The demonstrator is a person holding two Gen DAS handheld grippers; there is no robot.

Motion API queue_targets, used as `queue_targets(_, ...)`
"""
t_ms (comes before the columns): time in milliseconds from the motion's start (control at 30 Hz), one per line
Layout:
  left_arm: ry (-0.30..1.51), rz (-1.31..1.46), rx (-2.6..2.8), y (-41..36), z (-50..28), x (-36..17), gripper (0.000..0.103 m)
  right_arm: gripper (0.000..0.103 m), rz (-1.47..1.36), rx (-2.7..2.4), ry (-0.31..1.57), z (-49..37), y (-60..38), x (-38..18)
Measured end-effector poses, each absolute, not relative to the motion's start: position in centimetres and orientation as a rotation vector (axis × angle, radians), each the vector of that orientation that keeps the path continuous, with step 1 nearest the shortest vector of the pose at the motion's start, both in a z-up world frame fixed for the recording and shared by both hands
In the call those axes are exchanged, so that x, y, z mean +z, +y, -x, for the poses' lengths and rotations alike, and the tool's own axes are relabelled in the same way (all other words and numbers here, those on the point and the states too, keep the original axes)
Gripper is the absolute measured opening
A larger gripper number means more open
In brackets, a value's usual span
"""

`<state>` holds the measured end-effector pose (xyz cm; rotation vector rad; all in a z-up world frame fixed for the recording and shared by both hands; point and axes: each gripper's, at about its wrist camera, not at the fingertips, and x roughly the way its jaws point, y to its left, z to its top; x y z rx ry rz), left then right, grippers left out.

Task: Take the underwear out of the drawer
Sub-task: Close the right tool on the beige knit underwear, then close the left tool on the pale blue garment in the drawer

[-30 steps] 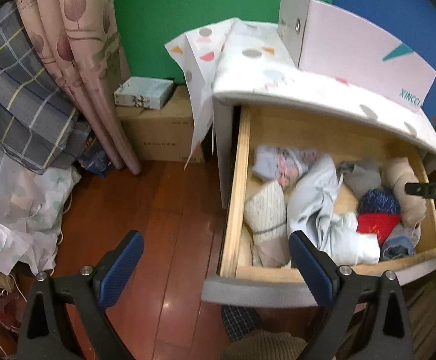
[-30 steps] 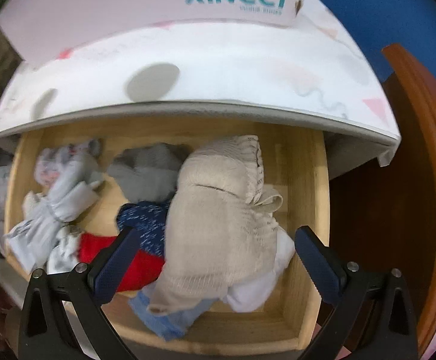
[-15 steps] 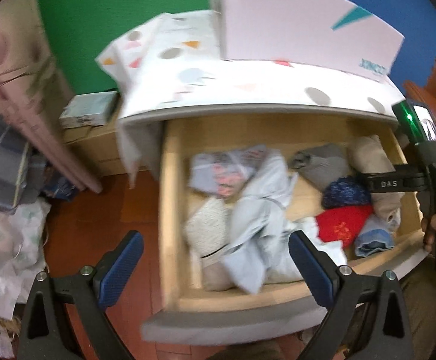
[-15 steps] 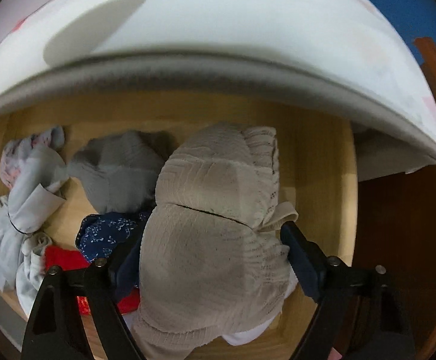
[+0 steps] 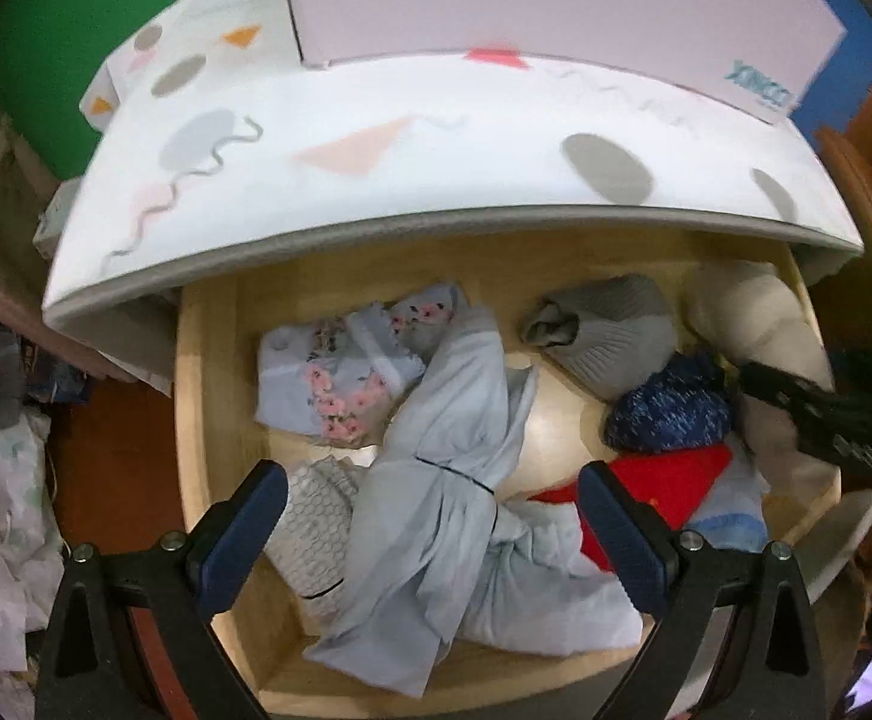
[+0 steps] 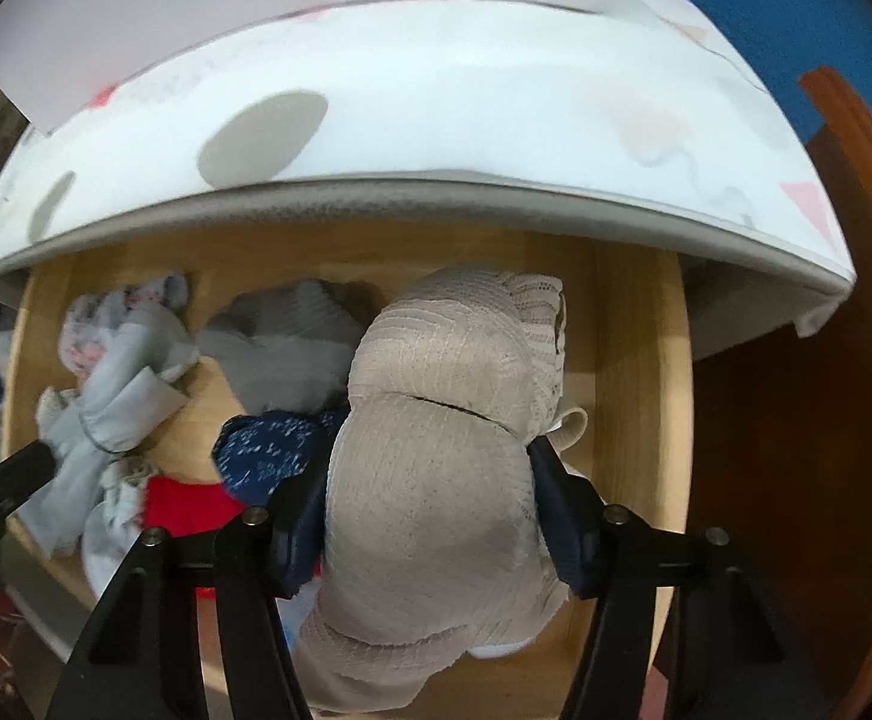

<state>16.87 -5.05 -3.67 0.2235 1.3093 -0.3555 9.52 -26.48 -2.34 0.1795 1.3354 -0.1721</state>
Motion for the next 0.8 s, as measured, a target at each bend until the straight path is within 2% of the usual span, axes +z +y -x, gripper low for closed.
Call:
queue_targets(333, 1.410, -0.245, -0.306, -6.6, -18.3, -8.0, 0.100, 0.057, -0.212, -0.102, 1.382, -9.0, -28.0, -2.1)
queue_targets(633, 1.454, -0.270, -0.267, -7.9, -19.2, -10.3, 0.098, 0.059, -0.159, -0.105, 1.359, -8.6, -24.5, -1.5)
queue_targets(667, 1.454, -0.282, -0.265, -8.2, -19.2, -10.4, 0.094, 0.059, -0.160, -0.107, 1.354, -8.3, -24.3, -1.7)
queue_targets(700, 1.455, -0.289, -0.264, -8.5, -19.5, -10.5, 0.079, 0.060, -0.159, -0.108, 1.349, -8.3, -24.3, -1.8)
queue_targets(733, 1.469, -0.279, -0.274, -8.7, -19.4, -10.7, 0.068, 0.060, -0.162, -0.107, 1.342, -8.3, -24.3, -1.9)
queue_targets(800, 1.484, -0.257, -0.267, -8.9, -19.5, -11.2, 0.065, 0.062, -0.169, -0.106, 1.331, -8.0, -24.4, -1.9)
